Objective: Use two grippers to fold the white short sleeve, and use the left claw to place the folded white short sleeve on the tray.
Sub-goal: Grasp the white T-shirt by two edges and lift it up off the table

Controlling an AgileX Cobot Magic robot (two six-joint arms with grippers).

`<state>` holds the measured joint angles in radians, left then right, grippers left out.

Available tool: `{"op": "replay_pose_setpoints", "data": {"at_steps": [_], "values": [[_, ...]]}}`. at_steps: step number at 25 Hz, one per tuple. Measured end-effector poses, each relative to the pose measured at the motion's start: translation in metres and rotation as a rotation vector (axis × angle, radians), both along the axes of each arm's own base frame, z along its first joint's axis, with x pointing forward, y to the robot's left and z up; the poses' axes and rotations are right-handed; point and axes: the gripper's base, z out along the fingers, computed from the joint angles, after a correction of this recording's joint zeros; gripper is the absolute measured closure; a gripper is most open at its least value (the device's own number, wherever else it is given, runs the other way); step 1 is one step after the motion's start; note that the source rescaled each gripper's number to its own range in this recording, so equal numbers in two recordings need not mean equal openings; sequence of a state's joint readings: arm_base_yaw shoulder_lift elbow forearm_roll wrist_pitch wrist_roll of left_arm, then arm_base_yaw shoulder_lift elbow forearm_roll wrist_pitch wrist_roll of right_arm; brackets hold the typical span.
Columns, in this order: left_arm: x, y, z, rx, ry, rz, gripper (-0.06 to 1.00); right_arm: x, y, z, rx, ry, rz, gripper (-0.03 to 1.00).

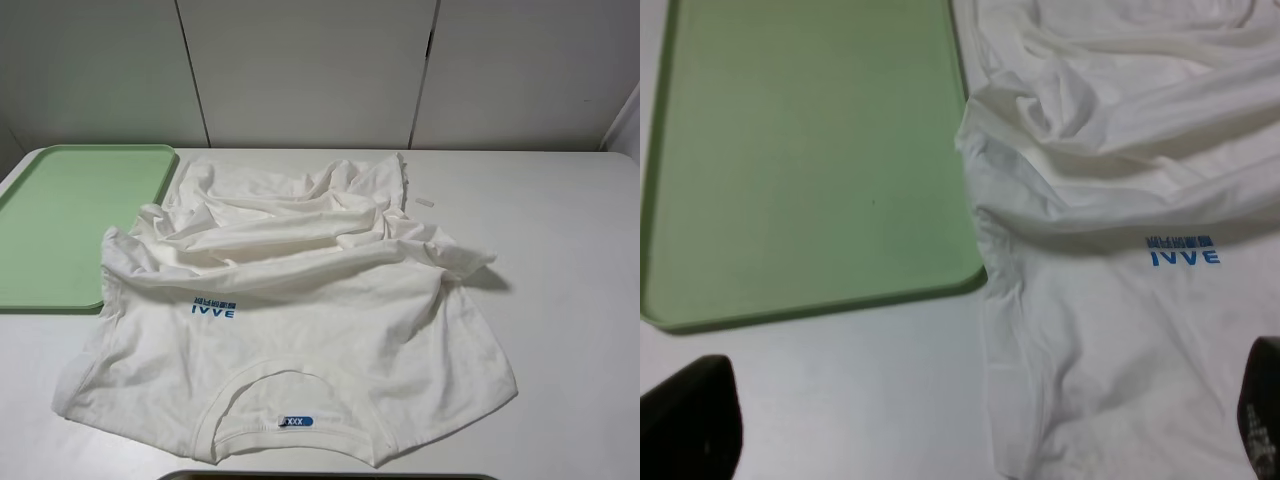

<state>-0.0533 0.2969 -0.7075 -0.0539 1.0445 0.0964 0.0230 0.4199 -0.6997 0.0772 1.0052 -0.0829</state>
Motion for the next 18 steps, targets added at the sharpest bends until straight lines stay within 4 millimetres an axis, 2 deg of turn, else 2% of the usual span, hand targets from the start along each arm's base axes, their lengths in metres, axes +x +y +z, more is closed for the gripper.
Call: {"op": "replay_pose_setpoints", "data": {"at_steps": [1, 2, 3, 4, 5, 6, 7, 10, 11, 14, 18], "values": [[0.008, 0.0, 0.006, 0.003, 0.025, -0.001, -0.04, 0.003, 0.0, 0.001, -0.003, 0.006, 0.003, -0.03], [0.008, 0.0, 0.006, 0.003, 0.025, -0.001, -0.04, 0.003, 0.0, 0.001, -0.003, 0.006, 0.003, -0.03], [0.034, -0.002, 0.017, 0.032, 0.097, -0.024, -0.04, 0.008, 0.0, 0.004, -0.01, 0.011, 0.009, -0.03], [0.034, -0.002, 0.017, 0.032, 0.097, -0.024, -0.04, 0.014, 0.001, 0.004, -0.019, 0.027, 0.016, -0.03], [0.044, -0.002, 0.021, 0.047, 0.121, -0.038, -0.04, 0.042, 0.002, 0.01, -0.055, 0.071, 0.058, -0.03], [0.052, -0.003, 0.025, 0.066, 0.137, -0.055, -0.04, 0.053, 0.005, 0.014, -0.073, 0.079, 0.092, -0.03], [0.064, -0.004, 0.028, 0.087, 0.164, -0.08, -0.04, 0.061, 0.007, 0.015, -0.084, 0.086, 0.119, -0.03], [0.078, -0.007, 0.031, 0.109, 0.197, -0.122, -0.04, 0.082, 0.02, 0.016, -0.113, 0.118, 0.219, -0.03], [0.09, -0.013, 0.032, 0.125, 0.23, -0.183, -0.04, 0.087, 0.025, 0.017, -0.12, 0.125, 0.253, -0.03], [0.1, -0.029, 0.028, 0.155, 0.273, -0.314, -0.04, 0.103, 0.05, 0.014, -0.14, 0.167, 0.388, -0.03], [0.1, -0.054, 0.02, 0.231, 0.335, -0.541, -0.04, 0.107, 0.081, 0.006, -0.179, 0.204, 0.561, -0.03]]}}
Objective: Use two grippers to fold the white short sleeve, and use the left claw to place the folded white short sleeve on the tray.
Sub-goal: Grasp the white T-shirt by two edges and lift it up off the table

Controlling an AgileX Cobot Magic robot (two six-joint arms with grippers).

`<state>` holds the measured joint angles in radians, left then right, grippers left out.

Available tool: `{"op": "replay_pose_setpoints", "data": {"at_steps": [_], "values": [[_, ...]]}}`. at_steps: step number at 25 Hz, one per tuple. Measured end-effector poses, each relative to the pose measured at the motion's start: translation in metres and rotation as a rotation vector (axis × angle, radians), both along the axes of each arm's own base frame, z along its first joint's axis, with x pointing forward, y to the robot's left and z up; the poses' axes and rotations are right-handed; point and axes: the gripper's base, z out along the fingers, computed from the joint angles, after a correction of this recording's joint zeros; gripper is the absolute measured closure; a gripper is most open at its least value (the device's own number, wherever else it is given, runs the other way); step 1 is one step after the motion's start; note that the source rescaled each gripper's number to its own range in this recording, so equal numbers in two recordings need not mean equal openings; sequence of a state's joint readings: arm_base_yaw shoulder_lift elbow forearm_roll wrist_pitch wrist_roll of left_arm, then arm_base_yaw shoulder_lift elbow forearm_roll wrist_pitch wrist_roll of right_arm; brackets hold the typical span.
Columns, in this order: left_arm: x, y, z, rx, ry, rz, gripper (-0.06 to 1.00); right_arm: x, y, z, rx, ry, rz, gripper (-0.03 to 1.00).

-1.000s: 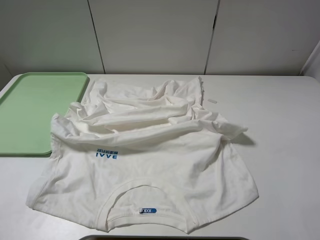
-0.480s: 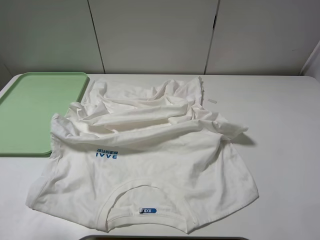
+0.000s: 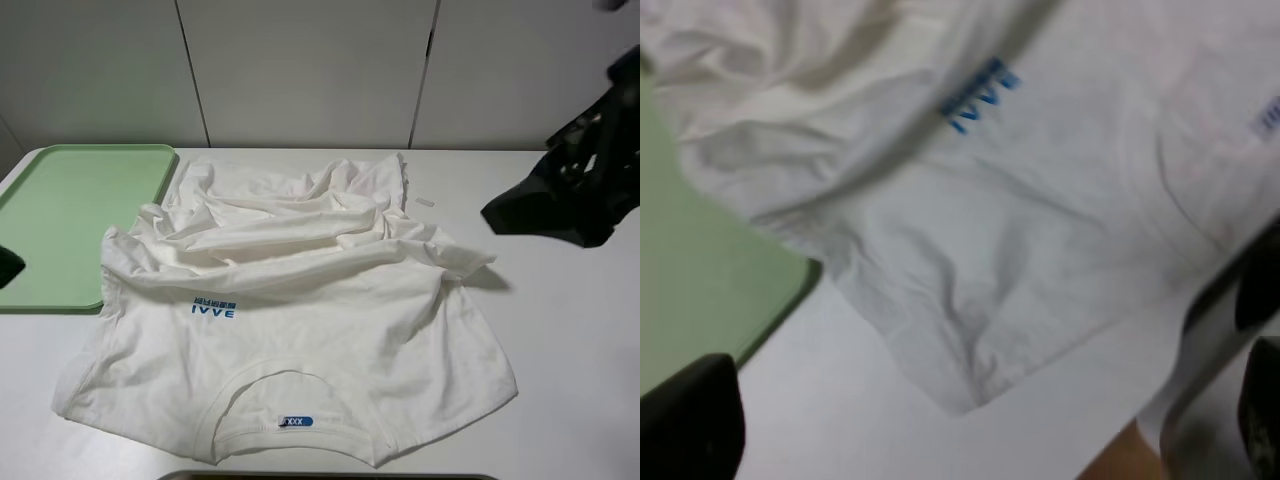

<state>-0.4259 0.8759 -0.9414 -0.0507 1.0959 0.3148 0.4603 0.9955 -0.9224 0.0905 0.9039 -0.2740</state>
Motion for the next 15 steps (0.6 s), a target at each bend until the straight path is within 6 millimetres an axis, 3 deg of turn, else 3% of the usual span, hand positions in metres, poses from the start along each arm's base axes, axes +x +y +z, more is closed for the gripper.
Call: {"op": "replay_pose_setpoints", "data": {"at_steps": [2, 6, 7, 12, 15], "values": [[-0.003, -0.01, -0.004, 0.033, 0.03, -0.109, -0.04, -0.001, 0.022, -0.009, -0.041, 0.025, 0.131, -0.03], [-0.008, -0.023, -0.009, 0.09, 0.065, -0.282, -0.04, -0.002, 0.032, -0.013, -0.065, 0.032, 0.201, -0.03], [-0.009, -0.025, -0.011, 0.111, 0.079, -0.325, -0.03, -0.005, 0.047, -0.021, -0.105, 0.045, 0.299, -0.03], [0.008, -0.038, -0.027, 0.188, 0.142, -0.444, -0.02, -0.008, 0.072, -0.037, -0.183, 0.071, 0.464, -0.03], [0.014, -0.043, -0.034, 0.211, 0.177, -0.469, -0.02, -0.008, 0.078, -0.047, -0.259, 0.088, 0.542, -0.03]]}}
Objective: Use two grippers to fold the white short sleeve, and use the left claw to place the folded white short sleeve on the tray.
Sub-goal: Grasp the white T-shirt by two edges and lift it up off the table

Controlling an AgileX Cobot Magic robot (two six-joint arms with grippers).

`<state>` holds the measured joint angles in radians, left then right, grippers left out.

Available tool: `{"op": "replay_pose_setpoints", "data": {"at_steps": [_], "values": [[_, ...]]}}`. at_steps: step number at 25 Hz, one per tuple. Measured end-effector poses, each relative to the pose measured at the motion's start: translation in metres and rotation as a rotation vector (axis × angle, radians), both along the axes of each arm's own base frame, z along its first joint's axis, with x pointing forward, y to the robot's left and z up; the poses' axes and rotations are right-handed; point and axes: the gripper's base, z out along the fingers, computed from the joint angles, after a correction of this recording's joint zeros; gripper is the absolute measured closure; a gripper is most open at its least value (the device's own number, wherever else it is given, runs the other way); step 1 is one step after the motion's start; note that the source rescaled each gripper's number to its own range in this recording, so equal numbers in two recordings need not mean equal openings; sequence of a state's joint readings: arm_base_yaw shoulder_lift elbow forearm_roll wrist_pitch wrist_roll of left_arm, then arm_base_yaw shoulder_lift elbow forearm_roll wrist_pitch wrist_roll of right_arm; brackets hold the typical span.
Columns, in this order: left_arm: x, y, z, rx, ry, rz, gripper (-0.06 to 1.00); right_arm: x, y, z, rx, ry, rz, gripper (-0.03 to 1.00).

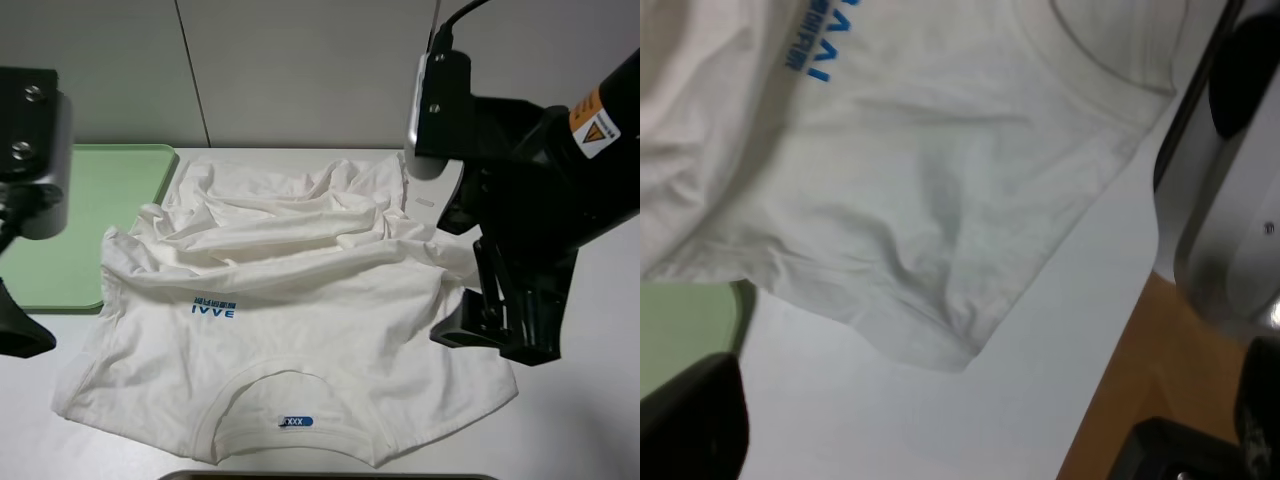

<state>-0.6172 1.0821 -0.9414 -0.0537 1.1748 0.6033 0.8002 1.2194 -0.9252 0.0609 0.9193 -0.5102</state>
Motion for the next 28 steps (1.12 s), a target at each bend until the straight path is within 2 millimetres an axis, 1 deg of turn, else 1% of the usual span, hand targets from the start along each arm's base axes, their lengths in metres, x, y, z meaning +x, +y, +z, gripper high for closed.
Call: {"op": "replay_pose_setpoints", "data": {"at_steps": [1, 4, 5, 13, 17, 19, 22, 23, 24, 26, 28], "values": [[0.005, -0.004, -0.006, 0.021, 0.023, -0.021, -0.01, 0.0, -0.002, -0.006, -0.082, 0.012, 0.051, -0.03], [0.015, -0.011, -0.019, 0.066, 0.072, -0.078, -0.01, 0.0, -0.005, -0.01, -0.15, 0.026, 0.076, -0.03], [0.02, -0.014, -0.025, 0.084, 0.096, -0.1, -0.01, 0.0, -0.005, -0.01, -0.156, 0.025, 0.08, -0.03], [0.036, -0.024, -0.049, 0.145, 0.161, -0.175, -0.01, 0.007, 0.001, -0.013, -0.133, -0.009, 0.096, -0.03], [0.042, -0.026, -0.055, 0.167, 0.138, -0.197, -0.01, 0.017, 0.011, -0.028, -0.169, -0.016, 0.145, -0.03], [0.045, -0.026, -0.056, 0.176, 0.124, -0.201, -0.01, 0.02, 0.013, -0.032, -0.183, -0.026, 0.154, -0.03], [0.049, -0.026, -0.059, 0.191, 0.101, -0.207, -0.01, 0.029, 0.016, -0.043, -0.232, -0.043, 0.175, -0.03], [0.054, -0.028, -0.063, 0.205, 0.088, -0.213, -0.01, 0.031, 0.018, -0.048, -0.253, -0.039, 0.181, -0.03], [0.056, -0.028, -0.065, 0.211, 0.084, -0.215, -0.01, 0.036, 0.02, -0.057, -0.289, -0.036, 0.195, -0.03], [0.063, -0.029, -0.074, 0.25, 0.078, -0.228, -0.01, 0.04, 0.022, -0.064, -0.31, -0.039, 0.204, -0.03], [0.065, -0.028, -0.077, 0.26, 0.085, -0.226, -0.01, 0.046, 0.02, -0.069, -0.322, -0.032, 0.194, -0.03]]}}
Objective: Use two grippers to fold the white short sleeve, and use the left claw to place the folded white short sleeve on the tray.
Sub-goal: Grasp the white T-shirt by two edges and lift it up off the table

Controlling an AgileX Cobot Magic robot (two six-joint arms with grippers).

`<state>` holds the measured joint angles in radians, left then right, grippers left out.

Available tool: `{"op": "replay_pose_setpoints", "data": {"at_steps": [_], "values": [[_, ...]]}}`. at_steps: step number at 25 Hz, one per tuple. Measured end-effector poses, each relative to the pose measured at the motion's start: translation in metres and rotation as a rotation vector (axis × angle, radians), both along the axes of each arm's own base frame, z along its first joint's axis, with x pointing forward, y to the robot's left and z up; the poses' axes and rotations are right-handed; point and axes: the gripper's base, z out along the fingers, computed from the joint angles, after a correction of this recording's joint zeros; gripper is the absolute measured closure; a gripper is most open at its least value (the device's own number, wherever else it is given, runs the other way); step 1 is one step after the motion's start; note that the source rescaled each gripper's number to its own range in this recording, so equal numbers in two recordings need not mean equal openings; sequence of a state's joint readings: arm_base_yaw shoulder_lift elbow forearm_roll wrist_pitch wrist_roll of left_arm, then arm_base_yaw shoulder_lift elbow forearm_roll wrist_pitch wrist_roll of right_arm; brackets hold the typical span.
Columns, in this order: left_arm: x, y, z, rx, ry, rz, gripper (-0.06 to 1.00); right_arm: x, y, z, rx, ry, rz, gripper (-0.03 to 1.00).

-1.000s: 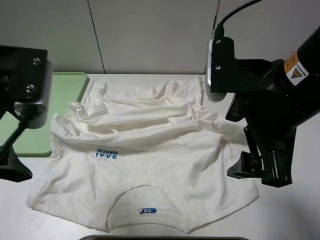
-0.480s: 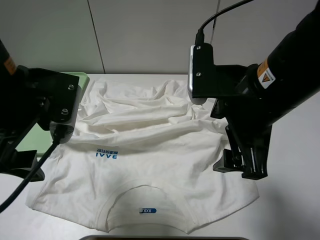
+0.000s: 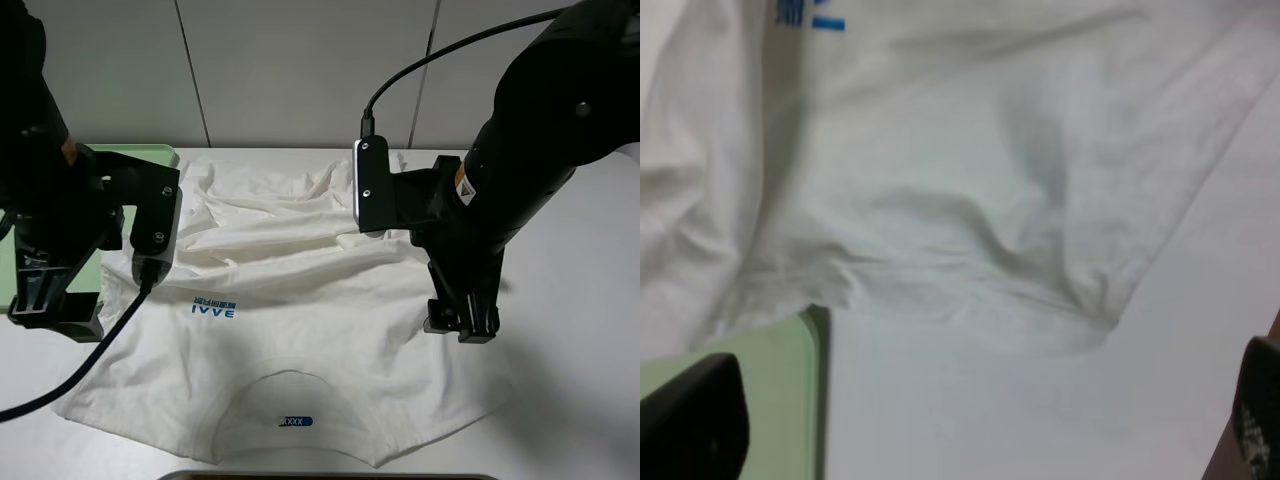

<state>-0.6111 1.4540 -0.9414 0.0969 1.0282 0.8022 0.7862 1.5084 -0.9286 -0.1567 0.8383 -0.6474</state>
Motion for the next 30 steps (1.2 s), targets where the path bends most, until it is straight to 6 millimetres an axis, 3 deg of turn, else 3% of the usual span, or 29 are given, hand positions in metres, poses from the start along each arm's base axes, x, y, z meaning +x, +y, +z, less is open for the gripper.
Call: {"op": "replay_pose_setpoints", "data": {"at_steps": [6, 12, 15, 24, 30], "values": [[0.02, 0.018, -0.01, 0.003, -0.003, 0.055, -0.01, 0.026, -0.023, -0.001, 0.047, -0.02, -0.135, -0.03], [0.032, 0.026, -0.014, -0.02, -0.042, 0.058, -0.01, 0.04, -0.031, 0.0, 0.123, -0.062, -0.17, -0.03], [0.041, 0.023, -0.027, -0.021, -0.04, 0.021, -0.01, 0.046, -0.028, -0.002, 0.147, -0.095, -0.148, -0.03], [0.054, 0.018, -0.053, -0.013, -0.017, -0.048, -0.01, 0.062, -0.021, -0.04, 0.095, -0.069, -0.114, -0.03], [0.058, 0.017, -0.06, -0.013, -0.013, -0.079, -0.01, 0.074, -0.022, -0.062, 0.066, -0.074, -0.096, -0.03]]}}
